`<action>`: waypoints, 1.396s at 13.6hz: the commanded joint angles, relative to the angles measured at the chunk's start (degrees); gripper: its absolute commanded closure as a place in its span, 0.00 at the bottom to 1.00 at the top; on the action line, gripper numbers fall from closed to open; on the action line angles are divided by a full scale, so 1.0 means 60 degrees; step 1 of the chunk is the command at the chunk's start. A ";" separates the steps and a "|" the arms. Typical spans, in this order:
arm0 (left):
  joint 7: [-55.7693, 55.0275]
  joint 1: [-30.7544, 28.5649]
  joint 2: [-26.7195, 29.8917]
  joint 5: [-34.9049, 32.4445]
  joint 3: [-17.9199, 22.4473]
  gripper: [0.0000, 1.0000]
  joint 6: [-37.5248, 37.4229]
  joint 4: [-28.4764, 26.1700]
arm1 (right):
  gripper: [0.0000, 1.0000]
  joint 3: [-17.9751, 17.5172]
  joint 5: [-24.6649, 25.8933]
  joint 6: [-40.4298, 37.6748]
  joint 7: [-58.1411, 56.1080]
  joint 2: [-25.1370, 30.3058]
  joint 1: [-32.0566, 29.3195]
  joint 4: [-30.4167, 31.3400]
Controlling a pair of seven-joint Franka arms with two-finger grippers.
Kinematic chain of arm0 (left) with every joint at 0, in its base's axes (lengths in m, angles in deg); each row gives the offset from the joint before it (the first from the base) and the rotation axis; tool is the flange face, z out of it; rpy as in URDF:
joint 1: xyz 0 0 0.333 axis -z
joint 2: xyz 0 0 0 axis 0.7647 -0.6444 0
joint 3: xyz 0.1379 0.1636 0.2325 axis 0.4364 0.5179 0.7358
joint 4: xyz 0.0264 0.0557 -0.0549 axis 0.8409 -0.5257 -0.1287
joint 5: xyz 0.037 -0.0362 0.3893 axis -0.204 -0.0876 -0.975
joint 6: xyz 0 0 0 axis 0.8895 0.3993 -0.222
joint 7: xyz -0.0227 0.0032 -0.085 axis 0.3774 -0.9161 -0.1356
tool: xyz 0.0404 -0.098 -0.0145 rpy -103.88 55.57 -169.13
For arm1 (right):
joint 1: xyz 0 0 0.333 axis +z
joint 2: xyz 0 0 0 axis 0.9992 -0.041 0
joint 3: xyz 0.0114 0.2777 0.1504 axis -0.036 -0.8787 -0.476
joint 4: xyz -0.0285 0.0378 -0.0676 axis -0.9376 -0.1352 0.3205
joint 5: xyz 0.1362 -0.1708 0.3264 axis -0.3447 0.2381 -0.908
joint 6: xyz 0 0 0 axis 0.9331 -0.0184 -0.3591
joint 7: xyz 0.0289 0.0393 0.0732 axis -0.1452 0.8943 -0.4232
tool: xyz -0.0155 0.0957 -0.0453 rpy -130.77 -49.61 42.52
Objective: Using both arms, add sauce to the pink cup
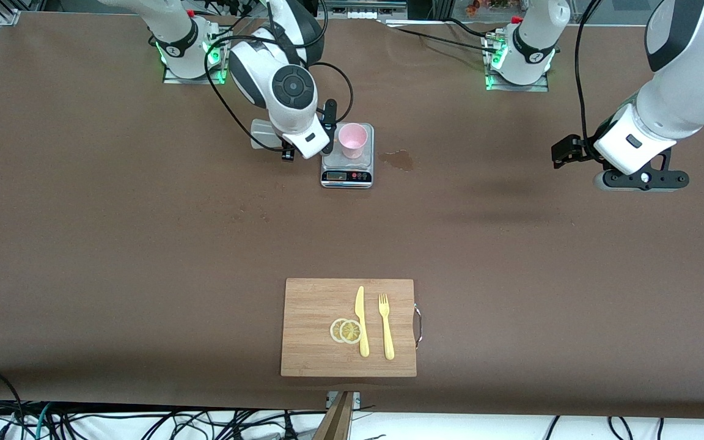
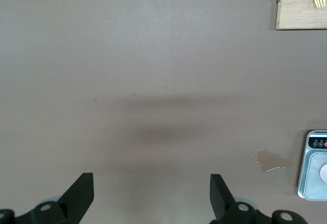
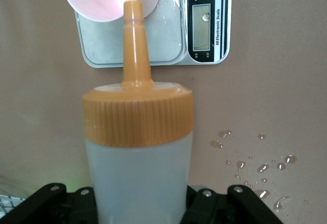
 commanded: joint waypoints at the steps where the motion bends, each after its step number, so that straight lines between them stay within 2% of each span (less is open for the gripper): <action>1: 0.0177 -0.0054 0.0128 0.0177 -0.0016 0.00 -0.0087 -0.0070 | 0.92 -0.0059 0.0345 -0.0468 0.0610 -0.0206 0.0191 -0.0494; 3: 0.0177 -0.0054 0.0128 0.0177 -0.0016 0.00 -0.0087 -0.0070 | 0.92 -0.0059 0.0799 -0.1067 0.1050 -0.0584 0.0338 -0.1180; 5: 0.0163 -0.0054 0.0128 0.0177 -0.0016 0.00 -0.0087 -0.0070 | 0.92 -0.0059 0.0859 -0.1523 0.1270 -0.0937 0.0441 -0.1753; 14: 0.0177 -0.0055 0.0128 0.0177 -0.0016 0.00 -0.0087 -0.0070 | 0.92 -0.0074 0.1372 -0.1817 0.2107 -0.1158 0.1232 -0.1740; 19: 0.0177 -0.0069 0.0128 0.0177 -0.0016 0.00 -0.0087 -0.0070 | 0.89 -0.0059 0.1153 -0.1803 0.1232 -0.1012 0.0708 -0.1652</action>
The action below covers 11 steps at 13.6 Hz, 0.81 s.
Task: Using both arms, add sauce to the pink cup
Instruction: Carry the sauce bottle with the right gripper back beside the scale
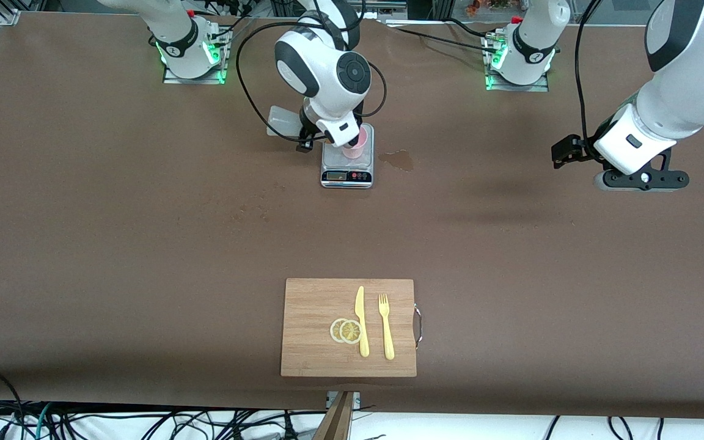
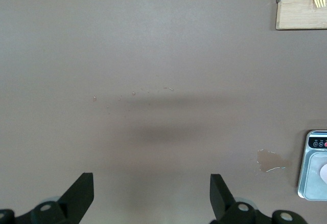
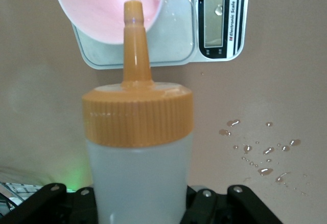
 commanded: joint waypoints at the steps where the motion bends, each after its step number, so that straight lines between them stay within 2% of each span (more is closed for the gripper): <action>1: 0.0177 -0.0055 0.0128 0.0177 -0.0016 0.00 -0.0087 -0.0070 | 0.89 -0.0041 -0.0273 -0.0215 -0.0956 0.0141 -0.0620 -0.0187; 3: 0.0177 -0.0069 0.0128 0.0177 -0.0016 0.00 -0.0087 -0.0070 | 0.88 -0.0012 -0.0931 -0.0172 -0.1659 0.0316 -0.1234 -0.0216; 5: 0.0177 -0.0055 0.0128 0.0177 -0.0016 0.00 -0.0087 -0.0070 | 0.87 0.0091 -0.1940 -0.0113 -0.2799 0.0521 -0.2024 -0.0275; 11: 0.0177 -0.0069 0.0128 0.0177 -0.0016 0.00 -0.0087 -0.0070 | 0.87 0.1700 -0.6114 -0.0230 -0.7720 0.1078 -0.3828 -0.0275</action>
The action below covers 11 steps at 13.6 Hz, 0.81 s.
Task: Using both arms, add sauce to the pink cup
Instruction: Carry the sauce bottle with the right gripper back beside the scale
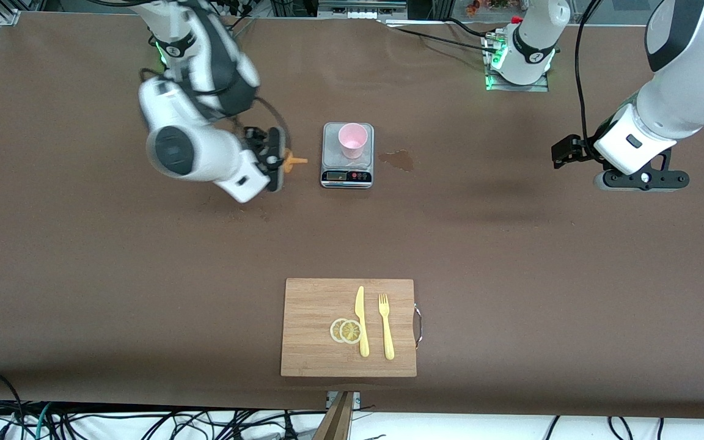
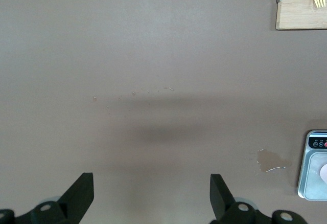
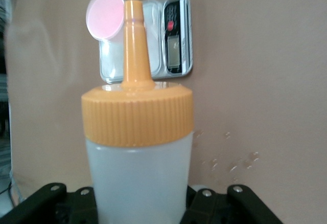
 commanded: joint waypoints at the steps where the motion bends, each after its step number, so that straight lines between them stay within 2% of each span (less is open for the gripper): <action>1: 0.0177 -0.0068 0.0128 0.0177 -0.0016 0.00 -0.0086 -0.0070 | 0.87 0.0475 -0.1740 -0.0277 -0.2190 0.0252 -0.0790 0.0050; 5: 0.0177 -0.0068 0.0128 0.0177 -0.0016 0.00 -0.0086 -0.0070 | 0.87 0.0959 -0.4042 -0.1270 -0.5576 -0.0200 -0.2458 0.0094; 8: 0.0177 -0.0068 0.0128 0.0177 -0.0016 0.00 -0.0086 -0.0085 | 0.87 0.0960 -0.5083 -0.2223 -0.7743 -0.0961 -0.3675 0.0050; 11: 0.0177 -0.0068 0.0128 0.0177 -0.0016 0.00 -0.0086 -0.0070 | 0.87 0.0960 -0.5934 -0.2957 -0.9752 -0.2146 -0.4410 0.0006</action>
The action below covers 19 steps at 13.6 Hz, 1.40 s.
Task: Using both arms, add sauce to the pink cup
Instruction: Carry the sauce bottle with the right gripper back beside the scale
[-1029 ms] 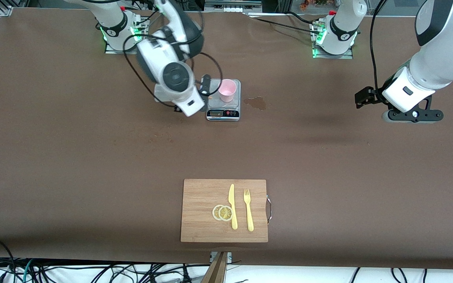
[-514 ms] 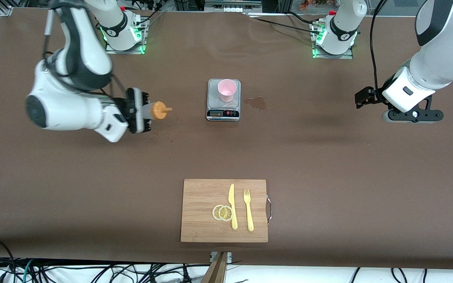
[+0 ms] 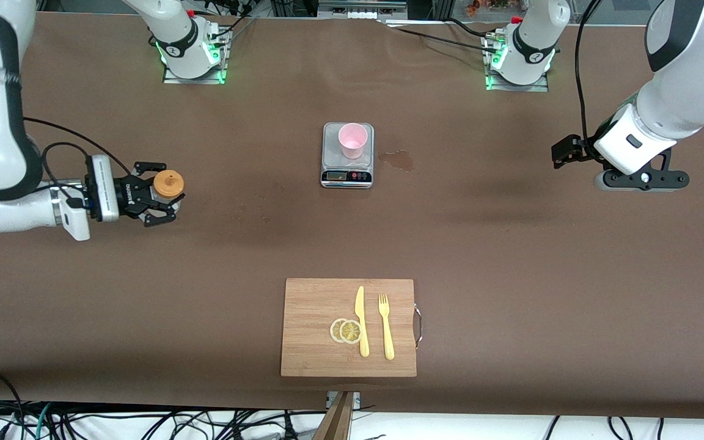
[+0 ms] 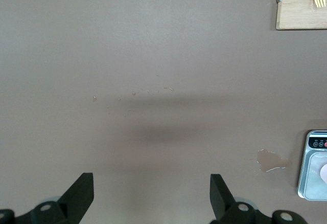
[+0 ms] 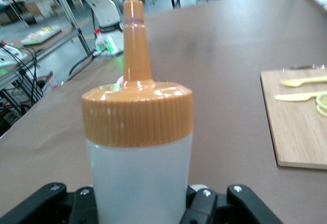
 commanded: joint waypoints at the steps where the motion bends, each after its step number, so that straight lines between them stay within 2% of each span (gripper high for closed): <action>1: 0.0177 -0.0067 0.0128 0.0177 -0.0016 0.00 -0.0086 -0.0083 | 0.87 -0.0099 -0.0806 -0.0601 -0.1578 -0.1100 -0.0435 -0.0178; 5: 0.0177 -0.0067 0.0128 0.0177 -0.0016 0.00 -0.0086 -0.0069 | 0.86 -0.0099 -0.0924 -0.0632 -0.2795 -0.2199 -0.0655 -0.0178; 8: 0.0177 -0.0067 0.0128 0.0177 -0.0016 0.00 -0.0086 -0.0069 | 0.85 -0.0114 -0.1480 -0.0647 -0.3398 -0.2904 -0.0685 -0.0178; 12: 0.0177 -0.0067 0.0128 0.0177 -0.0016 0.00 -0.0086 -0.0083 | 0.82 -0.0158 -0.2431 -0.1451 -0.3690 -0.3841 -0.0685 -0.0178; 14: 0.0177 -0.0067 0.0128 0.0177 -0.0016 0.00 -0.0086 -0.0069 | 0.78 -0.0172 -0.2492 -0.1511 -0.3780 -0.3960 -0.0685 -0.0178; 15: 0.0177 -0.0067 0.0128 0.0177 -0.0016 0.00 -0.0086 -0.0083 | 0.64 -0.0187 -0.2507 -0.1598 -0.3780 -0.3960 -0.0685 -0.0178; 17: 0.0177 -0.0067 0.0128 0.0177 -0.0016 0.00 -0.0086 -0.0083 | 0.00 -0.0187 -0.2798 -0.1905 -0.3678 -0.3960 -0.0685 -0.0222; 19: 0.0177 -0.0067 0.0128 0.0177 -0.0016 0.00 -0.0086 -0.0083 | 0.00 -0.0172 -0.2757 -0.1921 -0.3604 -0.3960 -0.0700 -0.0557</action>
